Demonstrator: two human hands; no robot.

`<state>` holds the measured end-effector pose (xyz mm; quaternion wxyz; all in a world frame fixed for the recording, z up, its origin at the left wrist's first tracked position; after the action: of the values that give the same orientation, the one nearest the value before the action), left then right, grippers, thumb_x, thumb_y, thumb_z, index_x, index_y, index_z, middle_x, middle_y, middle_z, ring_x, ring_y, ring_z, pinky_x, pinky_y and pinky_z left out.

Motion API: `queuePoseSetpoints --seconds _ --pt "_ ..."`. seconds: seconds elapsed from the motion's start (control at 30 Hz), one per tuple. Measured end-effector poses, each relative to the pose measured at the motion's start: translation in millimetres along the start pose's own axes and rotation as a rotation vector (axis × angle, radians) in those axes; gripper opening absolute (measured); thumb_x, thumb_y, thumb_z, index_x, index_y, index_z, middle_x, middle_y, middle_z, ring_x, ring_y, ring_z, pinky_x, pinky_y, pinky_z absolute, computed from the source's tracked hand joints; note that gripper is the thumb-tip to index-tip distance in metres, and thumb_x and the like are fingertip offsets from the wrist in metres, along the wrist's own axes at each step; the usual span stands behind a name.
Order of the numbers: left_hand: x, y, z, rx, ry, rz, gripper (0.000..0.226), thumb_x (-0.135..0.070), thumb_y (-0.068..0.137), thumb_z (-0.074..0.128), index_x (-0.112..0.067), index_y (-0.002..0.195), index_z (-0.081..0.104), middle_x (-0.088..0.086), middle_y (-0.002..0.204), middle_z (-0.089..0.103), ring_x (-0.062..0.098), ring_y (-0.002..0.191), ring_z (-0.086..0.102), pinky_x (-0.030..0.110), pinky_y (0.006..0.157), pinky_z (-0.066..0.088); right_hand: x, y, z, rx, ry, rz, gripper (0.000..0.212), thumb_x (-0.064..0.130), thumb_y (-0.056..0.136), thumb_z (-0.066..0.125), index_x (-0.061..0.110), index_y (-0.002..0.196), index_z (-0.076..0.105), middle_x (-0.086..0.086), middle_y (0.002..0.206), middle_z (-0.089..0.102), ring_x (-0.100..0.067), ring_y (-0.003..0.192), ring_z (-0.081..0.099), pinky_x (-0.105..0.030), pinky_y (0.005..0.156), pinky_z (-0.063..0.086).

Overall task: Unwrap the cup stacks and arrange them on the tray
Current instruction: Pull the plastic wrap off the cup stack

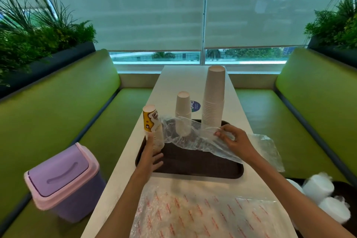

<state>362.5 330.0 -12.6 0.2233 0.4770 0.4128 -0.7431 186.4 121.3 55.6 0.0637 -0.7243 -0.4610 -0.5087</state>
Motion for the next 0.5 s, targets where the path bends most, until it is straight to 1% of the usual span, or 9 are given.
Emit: queuePoseSetpoints --seconds 0.07,0.17,0.27,0.37,0.43,0.5 --pt "5.7 4.2 4.1 0.033 -0.133 -0.023 0.081 -0.067 0.085 0.036 -0.016 0.147 0.028 0.020 0.140 0.044 0.034 0.117 0.053 0.043 0.086 0.050 -1.6 -1.2 3.0 0.035 -0.009 0.004 0.007 0.004 0.088 0.066 0.011 0.087 0.068 0.006 0.083 0.066 0.010 0.081 0.059 -0.003 0.074 0.040" --pt "3.2 9.0 10.1 0.042 -0.243 -0.045 0.068 -0.057 0.089 0.046 -0.018 0.142 0.032 0.023 0.129 0.050 0.032 0.104 0.060 0.038 0.075 0.054 -3.5 -3.2 2.7 0.069 -0.001 0.017 0.007 0.005 0.089 0.065 0.009 0.088 0.069 0.008 0.084 0.068 0.010 0.081 0.060 -0.003 0.075 0.041" --pt "6.9 14.1 9.1 0.008 -0.306 -0.074 0.053 -0.037 0.091 0.058 -0.013 0.135 0.043 0.018 0.108 0.060 0.025 0.089 0.064 0.031 0.065 0.056 -6.7 -5.0 -2.6 0.091 0.014 0.044 0.008 0.006 0.089 0.065 0.011 0.086 0.070 0.013 0.078 0.070 0.007 0.078 0.062 -0.005 0.074 0.042" --pt "9.5 17.9 2.9 -0.063 -0.343 -0.054 0.041 -0.015 0.091 0.060 0.000 0.128 0.049 0.012 0.091 0.063 0.017 0.078 0.063 0.021 0.054 0.055 -10.7 -4.8 -6.6 0.107 0.012 0.076 0.010 0.009 0.090 0.065 0.015 0.083 0.070 0.018 0.072 0.069 0.006 0.072 0.061 -0.007 0.072 0.042" --pt "7.3 17.2 -0.3 -0.095 -0.350 -0.009 0.032 -0.006 0.090 0.060 0.003 0.120 0.055 0.009 0.082 0.066 0.012 0.068 0.065 0.017 0.051 0.053 -16.1 -3.9 -6.0 0.115 -0.004 0.105 0.015 0.009 0.090 0.065 0.019 0.080 0.068 0.020 0.069 0.067 0.007 0.068 0.059 -0.008 0.070 0.042" --pt "3.2 14.4 -5.1 -0.151 -0.342 0.062 0.020 -0.002 0.088 0.061 0.001 0.108 0.060 0.004 0.068 0.069 0.007 0.057 0.066 0.015 0.052 0.053 -21.5 -3.1 -5.0 0.120 -0.019 0.139 0.017 0.009 0.090 0.065 0.021 0.078 0.067 0.016 0.067 0.067 0.006 0.066 0.058 -0.009 0.068 0.043"
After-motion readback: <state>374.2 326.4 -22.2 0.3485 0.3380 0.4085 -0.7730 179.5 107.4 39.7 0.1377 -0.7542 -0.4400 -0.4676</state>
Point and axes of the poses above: each hand's wrist, its own y-axis towards the middle knuckle, its own z-axis out of the palm, x = y × z, the point moved 5 cm from there along y, towards the middle knuckle
